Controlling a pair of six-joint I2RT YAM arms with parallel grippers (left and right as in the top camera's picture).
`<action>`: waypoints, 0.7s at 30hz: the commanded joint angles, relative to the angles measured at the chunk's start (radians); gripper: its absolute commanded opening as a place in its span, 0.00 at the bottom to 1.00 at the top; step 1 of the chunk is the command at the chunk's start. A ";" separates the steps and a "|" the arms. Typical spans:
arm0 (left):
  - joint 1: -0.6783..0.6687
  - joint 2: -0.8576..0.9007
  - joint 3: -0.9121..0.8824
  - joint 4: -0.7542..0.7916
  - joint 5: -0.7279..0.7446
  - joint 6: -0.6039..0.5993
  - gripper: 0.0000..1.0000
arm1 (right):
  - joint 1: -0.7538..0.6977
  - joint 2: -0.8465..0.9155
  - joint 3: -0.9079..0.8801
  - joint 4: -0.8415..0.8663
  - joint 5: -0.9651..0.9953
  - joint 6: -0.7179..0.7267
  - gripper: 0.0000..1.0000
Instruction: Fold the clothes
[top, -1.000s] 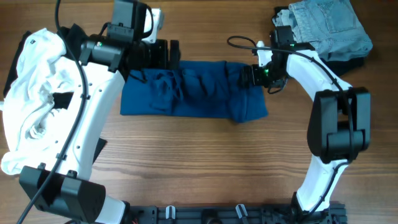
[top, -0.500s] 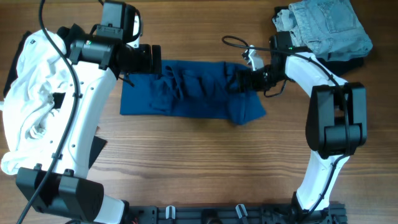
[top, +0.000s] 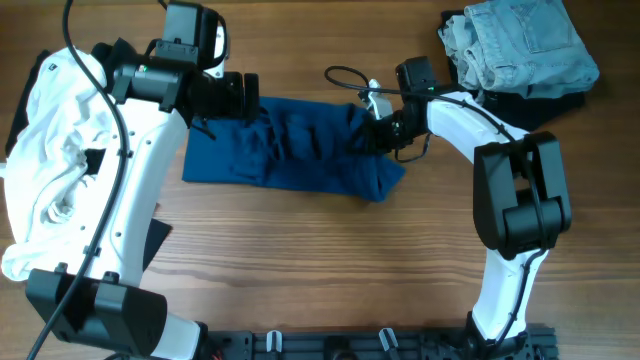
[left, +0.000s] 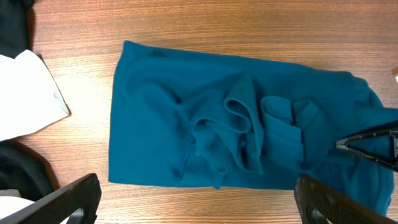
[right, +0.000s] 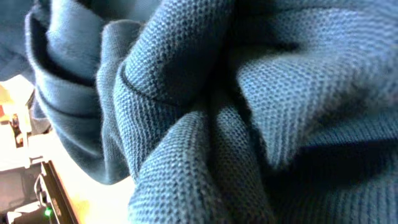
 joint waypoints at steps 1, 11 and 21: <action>0.005 -0.001 0.006 -0.010 -0.056 -0.002 1.00 | -0.077 -0.003 -0.006 -0.010 0.036 0.055 0.04; 0.021 -0.001 0.006 -0.011 -0.091 -0.002 1.00 | -0.375 -0.229 0.051 -0.230 0.085 -0.039 0.04; 0.039 0.001 0.006 -0.031 -0.091 -0.002 1.00 | -0.173 -0.335 0.189 -0.309 0.315 0.005 0.04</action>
